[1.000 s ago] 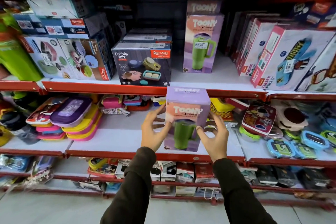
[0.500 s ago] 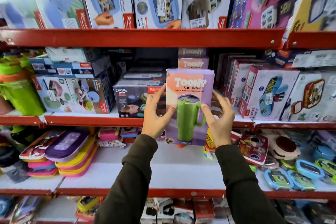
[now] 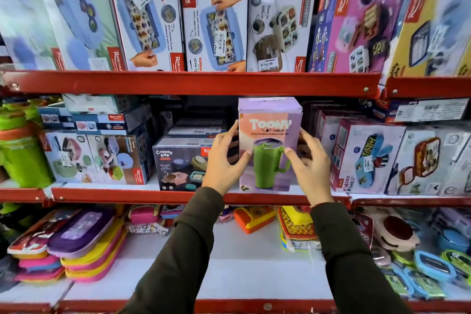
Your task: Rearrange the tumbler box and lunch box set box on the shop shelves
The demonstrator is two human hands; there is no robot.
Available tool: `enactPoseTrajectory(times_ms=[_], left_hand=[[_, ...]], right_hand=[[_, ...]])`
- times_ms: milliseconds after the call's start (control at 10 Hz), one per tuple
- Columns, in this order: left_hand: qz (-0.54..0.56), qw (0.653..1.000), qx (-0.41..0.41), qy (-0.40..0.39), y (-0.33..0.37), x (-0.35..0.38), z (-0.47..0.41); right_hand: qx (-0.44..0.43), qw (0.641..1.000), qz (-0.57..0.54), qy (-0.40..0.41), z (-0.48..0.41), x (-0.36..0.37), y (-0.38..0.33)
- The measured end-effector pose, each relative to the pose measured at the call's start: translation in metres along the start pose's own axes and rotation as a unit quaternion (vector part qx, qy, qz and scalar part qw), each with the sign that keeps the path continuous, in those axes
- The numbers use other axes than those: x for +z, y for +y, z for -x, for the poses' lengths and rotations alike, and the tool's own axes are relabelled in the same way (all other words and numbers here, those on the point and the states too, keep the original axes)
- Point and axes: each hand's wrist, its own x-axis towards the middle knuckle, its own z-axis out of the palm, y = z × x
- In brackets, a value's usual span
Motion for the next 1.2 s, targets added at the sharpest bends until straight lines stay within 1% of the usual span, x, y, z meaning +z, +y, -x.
enactPoseTrajectory(times_ms=[100,300,600,700,900,1000,1100,1200], left_hand=[[-0.023,0.999,-0.022,-0.017,-0.003,0.011,-0.016],[-0.047,0.992,-0.098,-0.063,-0.019,0.029,-0.025],[-0.070,0.989,-0.115,-0.067,-0.023,0.036,-0.031],[-0.070,0.988,-0.115,-0.069,-0.023,0.037,-0.031],[-0.048,0.989,-0.122,-0.065,-0.022,0.041,-0.030],[-0.031,0.990,-0.133,-0.027,-0.018,0.041,-0.023],[0.041,0.995,-0.072,0.046,-0.002,0.037,-0.018],[0.013,0.992,0.042,0.117,0.022,0.024,-0.027]], right_hand=[[0.018,0.999,0.025,-0.030,-0.012,0.004,0.009],[0.081,0.990,0.076,-0.091,-0.019,0.014,0.029],[0.098,0.987,0.097,-0.080,-0.021,0.021,0.038],[0.091,0.987,0.109,-0.070,-0.022,0.023,0.042],[0.086,0.988,0.110,-0.066,-0.021,0.025,0.044],[0.056,0.992,0.108,-0.035,-0.019,0.023,0.036],[-0.036,0.996,0.077,0.031,-0.020,0.019,0.022],[-0.149,0.981,0.089,0.091,-0.032,0.018,-0.001]])
